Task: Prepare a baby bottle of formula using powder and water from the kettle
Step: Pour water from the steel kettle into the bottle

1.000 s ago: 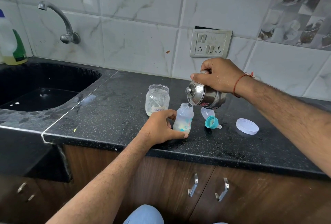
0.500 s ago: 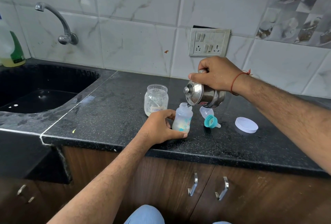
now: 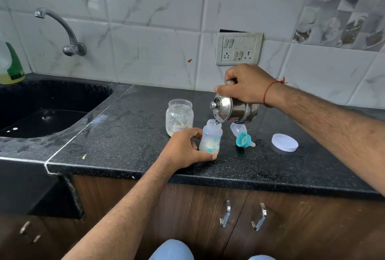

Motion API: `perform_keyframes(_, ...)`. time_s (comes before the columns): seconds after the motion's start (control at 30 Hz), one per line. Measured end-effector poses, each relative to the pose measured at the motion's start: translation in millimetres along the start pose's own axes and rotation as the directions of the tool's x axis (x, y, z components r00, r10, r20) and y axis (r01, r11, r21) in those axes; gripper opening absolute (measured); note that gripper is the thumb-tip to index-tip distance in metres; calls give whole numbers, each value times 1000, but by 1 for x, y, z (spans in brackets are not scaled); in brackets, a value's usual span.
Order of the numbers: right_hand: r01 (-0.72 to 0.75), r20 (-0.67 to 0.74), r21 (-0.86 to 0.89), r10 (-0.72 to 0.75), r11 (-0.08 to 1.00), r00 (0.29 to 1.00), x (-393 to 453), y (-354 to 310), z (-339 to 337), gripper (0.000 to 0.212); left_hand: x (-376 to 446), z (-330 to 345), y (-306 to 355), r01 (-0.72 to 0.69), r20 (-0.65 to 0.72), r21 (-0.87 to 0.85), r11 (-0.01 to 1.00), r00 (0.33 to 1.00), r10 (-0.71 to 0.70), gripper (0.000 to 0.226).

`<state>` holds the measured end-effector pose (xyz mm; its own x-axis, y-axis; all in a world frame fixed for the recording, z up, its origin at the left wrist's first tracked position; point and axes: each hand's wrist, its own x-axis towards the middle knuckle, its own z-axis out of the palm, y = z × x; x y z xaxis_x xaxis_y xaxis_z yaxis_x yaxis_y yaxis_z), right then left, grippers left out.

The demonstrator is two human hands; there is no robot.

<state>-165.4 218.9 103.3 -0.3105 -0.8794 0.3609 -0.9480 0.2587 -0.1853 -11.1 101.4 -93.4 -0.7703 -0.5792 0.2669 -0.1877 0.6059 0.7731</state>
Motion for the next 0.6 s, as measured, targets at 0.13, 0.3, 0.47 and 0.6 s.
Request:
perform_keyframes(0.13,6,-2,-13,-6,1000,1000,2,1,2,44,0,0,0,-11,5,14,1000,1000,11,58)
perform_keyframes(0.3,21,-4,-22,-21,1000,1000,4,1,2,42,-1,-1,2,-19,6,17,1000,1000,19,59)
perform_keyframes(0.47,28,-2,-31,-28,999,1000,5,1,2,43,-1,-1,1,-24,-2,36,999,1000,24,60)
perform_keyframes(0.6,31,-2,-41,-31,999,1000,5,1,1,44,-1,-1,2,-22,3,34,999,1000,22,61)
